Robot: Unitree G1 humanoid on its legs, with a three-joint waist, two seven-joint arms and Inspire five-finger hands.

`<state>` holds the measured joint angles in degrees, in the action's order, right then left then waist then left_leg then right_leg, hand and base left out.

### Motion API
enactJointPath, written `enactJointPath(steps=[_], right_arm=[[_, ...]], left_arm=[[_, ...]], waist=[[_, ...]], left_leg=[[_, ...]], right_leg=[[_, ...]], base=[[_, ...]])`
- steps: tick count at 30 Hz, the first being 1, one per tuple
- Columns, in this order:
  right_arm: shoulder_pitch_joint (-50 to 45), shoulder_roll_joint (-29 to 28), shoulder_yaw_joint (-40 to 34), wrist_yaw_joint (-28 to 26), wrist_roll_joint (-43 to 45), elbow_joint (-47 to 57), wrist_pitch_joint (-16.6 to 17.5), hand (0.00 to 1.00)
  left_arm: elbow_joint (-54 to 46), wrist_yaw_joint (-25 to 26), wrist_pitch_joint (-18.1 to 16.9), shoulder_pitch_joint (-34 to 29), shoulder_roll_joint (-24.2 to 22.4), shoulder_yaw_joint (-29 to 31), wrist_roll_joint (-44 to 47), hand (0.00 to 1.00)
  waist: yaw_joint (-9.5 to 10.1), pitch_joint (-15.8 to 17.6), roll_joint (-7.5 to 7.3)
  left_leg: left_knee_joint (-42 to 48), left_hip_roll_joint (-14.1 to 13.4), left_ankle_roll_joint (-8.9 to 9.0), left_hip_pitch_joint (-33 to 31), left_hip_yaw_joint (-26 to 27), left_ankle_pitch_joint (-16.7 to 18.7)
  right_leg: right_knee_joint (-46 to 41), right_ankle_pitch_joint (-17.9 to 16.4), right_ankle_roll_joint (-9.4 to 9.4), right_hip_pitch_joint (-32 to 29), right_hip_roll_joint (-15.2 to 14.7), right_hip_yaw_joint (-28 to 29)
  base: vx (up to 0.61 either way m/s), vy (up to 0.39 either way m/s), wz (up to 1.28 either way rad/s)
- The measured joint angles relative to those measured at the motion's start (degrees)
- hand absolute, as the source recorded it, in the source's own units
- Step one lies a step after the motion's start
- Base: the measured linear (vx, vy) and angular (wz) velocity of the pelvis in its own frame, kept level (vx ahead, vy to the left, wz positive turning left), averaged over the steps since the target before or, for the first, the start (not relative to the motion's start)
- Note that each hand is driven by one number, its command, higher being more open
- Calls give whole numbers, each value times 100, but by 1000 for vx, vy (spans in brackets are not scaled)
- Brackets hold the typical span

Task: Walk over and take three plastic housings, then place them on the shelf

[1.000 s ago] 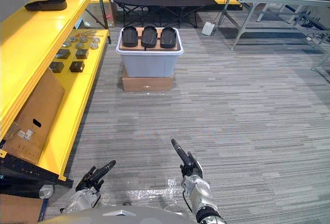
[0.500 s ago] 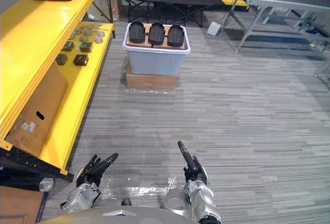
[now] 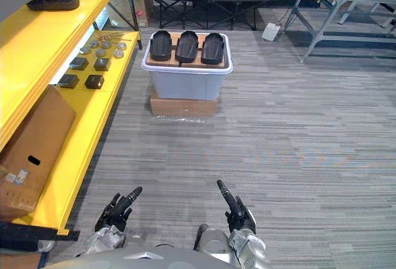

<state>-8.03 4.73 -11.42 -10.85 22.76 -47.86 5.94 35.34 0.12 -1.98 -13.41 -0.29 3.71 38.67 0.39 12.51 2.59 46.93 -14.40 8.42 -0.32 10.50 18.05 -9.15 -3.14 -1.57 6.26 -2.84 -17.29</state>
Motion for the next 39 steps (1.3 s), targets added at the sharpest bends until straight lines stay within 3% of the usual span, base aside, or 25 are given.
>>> enactJointPath(steps=[3, 5, 6, 7, 8, 9, 10, 11, 14, 16, 18, 19, 21, 23, 24, 25, 26, 29, 30, 32, 33, 35, 37, 38, 39], right_arm=[[191, 63, -63, -117, 3, 75, 148, 100], [435, 90, -60, -114, 14, 100, 296, 100], [464, 151, -36, -110, 19, 98, 340, 100], [443, 238, 73, -92, 23, 91, 364, 100], [425, 263, 174, -7, 38, 67, 360, 100], [438, 204, 233, 39, 73, 58, 359, 100], [439, 116, 327, 54, 82, 57, 360, 100], [444, 98, 363, 57, 123, 54, 360, 100], [449, -97, 437, 204, 141, 27, 356, 100], [290, -202, 624, 268, 141, 22, 354, 100], [324, -207, 773, 292, 141, 23, 354, 100], [400, -207, 773, 304, 135, 23, 353, 100], [517, -206, 770, 393, 103, 22, 347, 100], [566, -219, 769, 408, 53, 18, 336, 100], [550, -223, 769, 407, 51, 18, 335, 100], [473, -246, 772, 405, 46, 13, 329, 100], [446, -129, 754, 408, 46, -75, 300, 100], [516, 148, 700, 407, 57, -148, 226, 100], [524, 209, 674, 394, 56, -151, 223, 100], [493, 256, 631, 361, 45, -148, 212, 100], [422, 274, 614, 353, 24, -149, 197, 100], [406, 253, 526, 329, 10, -152, 117, 100], [446, 228, 393, 227, 13, -123, 140, 100], [474, 227, 359, 221, 12, -97, 157, 100], [487, 226, 355, 221, 12, -85, 171, 100]], left_arm=[[-7, -134, -75, 98, -51, 59, -77, 100], [-171, -160, -72, 131, -104, 56, -128, 100], [-232, -163, -72, 137, -134, 52, -129, 100], [-265, -169, -67, 150, -159, 21, -129, 100], [-271, -173, -67, 121, -151, -12, -145, 100], [-275, -171, -67, 156, -98, -6, -157, 100], [-279, -185, -74, 214, 41, -20, -308, 100], [-270, -193, -74, 229, 81, -34, -379, 100], [-278, -197, -80, 257, 157, -198, -621, 100], [-280, -214, -78, 237, 261, -346, -761, 100], [-280, -222, -75, 282, 300, -343, -760, 100], [-277, -239, -71, 352, 321, -343, -757, 100], [-268, -267, -72, 431, 361, -342, -745, 100], [-242, -277, -78, 448, 456, -344, -727, 100], [-213, -279, -77, 444, 490, -346, -727, 100], [-206, -280, -76, 386, 567, -343, -726, 100], [-25, -259, -65, 430, 525, -328, -714, 100], [164, -240, -67, 394, 224, -367, -473, 100], [213, -236, -67, 408, 172, -393, -443, 100], [277, -180, -66, 384, -7, -404, -244, 100], [298, -156, -58, 376, -40, -401, -225, 100], [266, -160, -83, 392, -11, -350, -187, 100], [237, -172, -182, 375, -50, -273, -84, 100], [229, -172, -205, 352, -81, -262, -91, 100], [227, -168, -205, 352, -87, -251, -103, 100]], waist=[[106, 47, -82], [120, 129, -84], [128, 190, -58], [206, 203, 39], [268, 163, 83], [269, 156, -40], [257, 135, -312], [251, 152, -407], [239, 214, -440], [258, 207, -409], [257, 198, -347], [260, 225, -227], [267, 263, -141], [308, 233, -238], [323, 235, -294], [340, 164, -459], [290, 102, -296], [245, -113, 127], [240, -110, 122], [228, -109, 138], [214, -67, 121], [268, 7, 81], [261, 19, 94], [281, 11, 107], [285, 10, 110]], left_leg=[[-1405, 425, -124, -484, -175, -23], [-2675, 715, -196, -958, -796, -633], [-2903, 744, -184, -998, -977, -863], [-2893, 756, -130, -1027, -1150, -1351], [-2627, 857, -409, -1002, -1161, -1577], [-2500, 975, -506, -1001, -1078, -1434], [-2464, 1271, -655, -965, -982, -1256], [-2482, 1350, -727, -919, -945, -1194], [-2772, 1540, -983, -379, -810, -1031], [-2982, 1517, -1130, 216, -804, -890], [-3246, 1404, -1127, 516, -815, -886], [-3342, 1249, -1059, 618, -817, -847], [-3361, 1060, -918, 696, -806, -762], [-3278, 962, -596, 827, -722, -546], [-3236, 964, -540, 906, -719, -441], [-3101, 991, -444, 994, -758, -184], [-2919, 773, -353, 1051, -895, 72], [-2381, 274, -255, 782, -1015, 62], [-2046, 269, -253, 598, -1045, -54], [-1022, 177, -45, 144, -1069, -570], [-273, 31, -18, -214, -1074, -996], [298, -35, -64, -531, -888, -737], [-663, 65, -93, -645, -416, -594], [-2021, 249, -221, -622, -284, -713], [-2537, 319, -264, -622, -288, -840]], right_leg=[[414, -18, -16, 458, -45, 243], [534, -138, 170, 628, -142, 391], [522, -218, 273, 680, -152, 440], [399, -440, 429, 769, -162, 576], [161, -730, 505, 814, -253, 722], [45, -853, 569, 814, -376, 732], [-245, -1088, 605, 739, -721, 723], [-539, -1133, 601, 659, -850, 749], [-2679, -679, 538, -183, -1321, 685], [-2941, -1134, 617, -271, -1397, 267], [-2471, -1238, 608, -510, -1245, -17], [-1978, -1218, 632, -737, -1057, -43], [-1236, -1052, 849, -989, -919, 27], [-127, -86, 903, -1220, -916, 239], [-5, 175, 884, -1224, -936, 295], [20, 491, 817, -1215, -956, 405], [-337, 698, 627, -1236, -790, 423], [-676, 143, 347, -1366, -376, 175], [-702, 87, 320, -1361, -375, 165], [-621, -13, 258, -1137, -315, 119], [-361, -68, 173, -794, -214, 24], [-45, -73, 119, -339, -151, -48], [326, -42, 192, -6, -150, -155], [529, -10, 243, 103, -154, -191], [577, 10, 260, 115, -154, -200]], base=[[374, -32, -52], [350, 153, -40], [300, 250, -42], [194, 228, -49], [281, 316, -43], [322, 285, -18], [336, 236, 0], [330, 174, -6], [326, 201, -6], [446, 119, 7], [379, -1, 3], [300, -42, -1], [203, -60, -5], [319, -221, -7], [355, -342, 0], [307, -380, 21], [303, -371, 21], [311, -264, 8], [264, -286, 6], [216, -229, 8], [247, -173, 29], [275, -144, 21], [229, -59, 10], [190, 45, 11], [273, 106, 4]])
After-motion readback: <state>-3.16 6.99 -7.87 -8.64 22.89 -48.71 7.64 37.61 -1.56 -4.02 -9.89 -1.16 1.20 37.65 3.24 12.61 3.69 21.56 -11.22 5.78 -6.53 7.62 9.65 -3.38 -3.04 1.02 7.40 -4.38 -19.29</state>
